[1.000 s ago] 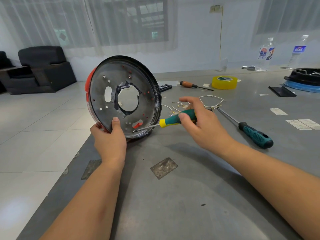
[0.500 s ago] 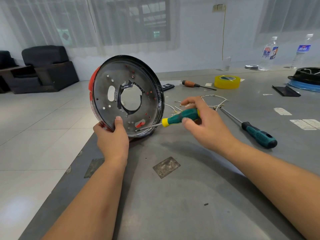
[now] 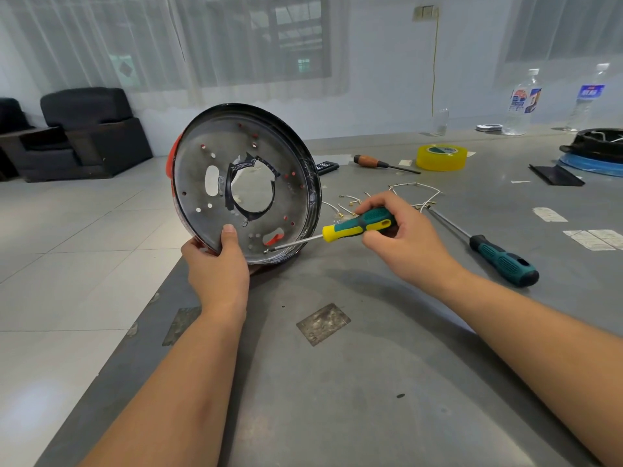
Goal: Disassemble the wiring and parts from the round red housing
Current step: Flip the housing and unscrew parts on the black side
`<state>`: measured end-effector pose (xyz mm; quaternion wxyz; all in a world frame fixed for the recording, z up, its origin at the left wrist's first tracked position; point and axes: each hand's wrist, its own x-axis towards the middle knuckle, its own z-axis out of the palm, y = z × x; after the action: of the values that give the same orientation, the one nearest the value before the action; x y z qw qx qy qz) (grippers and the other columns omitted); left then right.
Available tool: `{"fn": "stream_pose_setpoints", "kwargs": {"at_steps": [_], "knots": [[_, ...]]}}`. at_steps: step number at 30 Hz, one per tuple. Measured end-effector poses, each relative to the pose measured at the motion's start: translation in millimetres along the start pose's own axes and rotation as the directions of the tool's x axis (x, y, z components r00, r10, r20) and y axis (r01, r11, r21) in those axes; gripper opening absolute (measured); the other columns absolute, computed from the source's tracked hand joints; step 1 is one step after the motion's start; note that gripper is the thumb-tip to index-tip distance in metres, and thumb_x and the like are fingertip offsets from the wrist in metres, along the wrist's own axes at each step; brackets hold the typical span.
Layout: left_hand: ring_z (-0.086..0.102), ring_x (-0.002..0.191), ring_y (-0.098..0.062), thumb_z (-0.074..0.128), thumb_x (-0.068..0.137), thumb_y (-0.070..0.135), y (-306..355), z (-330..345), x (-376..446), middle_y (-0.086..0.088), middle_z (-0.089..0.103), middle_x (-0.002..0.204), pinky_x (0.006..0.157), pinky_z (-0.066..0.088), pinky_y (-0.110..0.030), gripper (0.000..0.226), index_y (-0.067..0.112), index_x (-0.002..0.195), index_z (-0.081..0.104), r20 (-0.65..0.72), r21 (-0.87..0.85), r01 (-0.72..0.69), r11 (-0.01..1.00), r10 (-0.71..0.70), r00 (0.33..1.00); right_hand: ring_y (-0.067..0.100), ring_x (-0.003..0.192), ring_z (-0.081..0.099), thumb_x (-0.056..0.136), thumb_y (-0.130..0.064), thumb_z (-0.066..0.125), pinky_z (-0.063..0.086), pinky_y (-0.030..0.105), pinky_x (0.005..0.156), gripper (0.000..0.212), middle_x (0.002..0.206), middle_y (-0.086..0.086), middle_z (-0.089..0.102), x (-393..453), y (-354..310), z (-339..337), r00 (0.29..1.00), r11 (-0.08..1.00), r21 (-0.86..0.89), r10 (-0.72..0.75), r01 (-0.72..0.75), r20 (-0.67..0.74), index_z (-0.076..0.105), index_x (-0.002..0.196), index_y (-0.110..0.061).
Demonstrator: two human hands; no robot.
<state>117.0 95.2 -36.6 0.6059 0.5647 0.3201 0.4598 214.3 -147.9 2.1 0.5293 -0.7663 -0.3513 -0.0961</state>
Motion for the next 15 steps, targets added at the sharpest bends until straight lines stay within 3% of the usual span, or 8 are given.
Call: {"fn": "stream_pose_setpoints", "kwargs": {"at_steps": [6,9,12,15], "knots": [[0.069,0.108,-0.028,0.067,0.078,0.056,0,0,1,0.011,0.063,0.103,0.096,0.058,-0.057,0.046,0.027,0.109,0.049,-0.011,-0.032,0.01,0.999,-0.01,1.0,0.002,0.066,0.052,0.081,-0.015,0.066,0.043,0.013,0.057,0.029,0.092,-0.012,0.062,0,-1,-1,0.999,0.998,0.053,0.034,-0.033,-0.02,0.064,0.1,-0.038],[0.069,0.108,-0.028,0.067,0.08,0.056,-1,-1,1,0.012,0.063,0.103,0.096,0.058,-0.057,0.042,0.029,0.106,0.048,-0.016,-0.028,0.009,1.0,-0.009,1.0,0.008,0.07,0.055,0.083,-0.011,0.068,0.052,0.029,0.062,0.031,0.092,-0.009,0.064,2,-3,-6,0.996,0.996,0.059,0.068,-0.065,-0.049,0.064,0.099,-0.037],[0.068,0.11,-0.029,0.067,0.081,0.055,-1,-1,1,0.012,0.062,0.104,0.097,0.057,-0.057,0.046,0.026,0.111,0.048,-0.026,-0.037,0.008,0.999,-0.009,1.0,0.025,0.075,0.059,0.083,-0.008,0.068,0.055,0.046,0.072,0.03,0.092,-0.001,0.067,6,-4,-14,0.986,0.987,0.101,0.133,-0.124,-0.096,0.066,0.099,-0.034],[0.068,0.11,-0.028,0.067,0.083,0.053,-1,-1,2,0.013,0.061,0.105,0.098,0.057,-0.057,0.05,0.023,0.117,0.046,-0.038,-0.054,0.016,0.998,-0.018,0.999,0.019,0.071,0.057,0.08,-0.013,0.065,0.055,0.05,0.068,0.025,0.089,0.007,0.068,10,-3,-24,0.964,0.974,0.141,0.203,-0.18,-0.173,0.066,0.098,-0.031]]}}
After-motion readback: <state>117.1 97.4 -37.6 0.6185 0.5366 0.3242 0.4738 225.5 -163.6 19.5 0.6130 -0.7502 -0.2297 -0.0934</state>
